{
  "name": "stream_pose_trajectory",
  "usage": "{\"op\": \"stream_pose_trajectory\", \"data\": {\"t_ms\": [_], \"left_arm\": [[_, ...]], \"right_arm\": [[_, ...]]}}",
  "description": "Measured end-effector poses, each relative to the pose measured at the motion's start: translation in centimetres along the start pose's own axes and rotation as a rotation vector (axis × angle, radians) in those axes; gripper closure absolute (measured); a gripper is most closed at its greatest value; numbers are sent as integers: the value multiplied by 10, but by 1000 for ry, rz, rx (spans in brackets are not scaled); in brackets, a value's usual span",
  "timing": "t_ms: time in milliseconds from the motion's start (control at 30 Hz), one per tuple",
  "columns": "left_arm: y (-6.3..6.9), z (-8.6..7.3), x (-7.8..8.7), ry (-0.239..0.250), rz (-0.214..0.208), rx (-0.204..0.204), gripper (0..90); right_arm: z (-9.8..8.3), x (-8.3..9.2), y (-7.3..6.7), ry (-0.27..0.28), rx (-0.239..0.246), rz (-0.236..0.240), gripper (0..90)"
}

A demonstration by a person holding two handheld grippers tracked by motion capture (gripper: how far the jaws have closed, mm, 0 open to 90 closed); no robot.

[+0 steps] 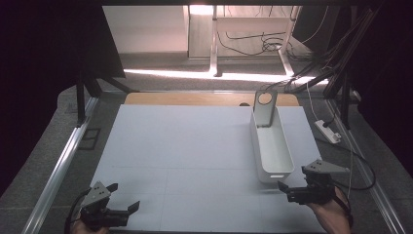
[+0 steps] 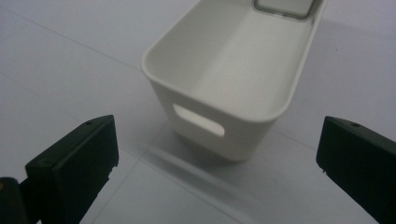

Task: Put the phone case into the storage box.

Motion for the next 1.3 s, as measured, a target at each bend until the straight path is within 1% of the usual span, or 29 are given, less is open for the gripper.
{"op": "stream_pose_trajectory", "data": {"t_ms": [33,67,267,367,533,700,833,900,967,1033,1167,1300], "left_arm": [[0,0,0,0,0,0,0],[0,0,0,0,-1,1,0],[0,0,0,0,-1,2,0],[-1,0,0,2,-5,7,0],[-1,0,0,3,-3,13,0],[-2,0,0,5,-3,21,0],[-2,0,1,5,-4,18,0],[-2,0,1,6,-3,19,0],[-2,0,1,6,-2,20,0],[-2,0,1,6,-2,20,0],[-2,0,0,2,0,18,0],[-2,0,0,4,-1,21,0]], "right_arm": [[0,0,0,0,0,0,0],[-6,2,-1,-4,-7,2,0],[-16,6,-2,-1,-17,-1,0],[-23,9,-2,-2,-31,-4,0],[-33,10,-2,-11,-28,-14,0],[-42,13,-2,-15,-39,-26,0],[-49,16,-1,-20,-43,-41,0],[-52,17,-1,-28,-47,-47,0],[-52,19,0,-20,-50,-50,0],[-53,20,0,-24,-53,-50,0],[-57,20,2,-53,-66,-53,0],[-58,19,2,-60,-67,-53,0]]}}
Point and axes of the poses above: each handheld gripper's, and its own axes: x roughly backward along the jaws, z roughly out of its top, y roughly to its right, the point moved 8 cm from there along -x, roughly forward along the jaws, and after that the axes turned 14 degrees about z, right-handed, at the moved point
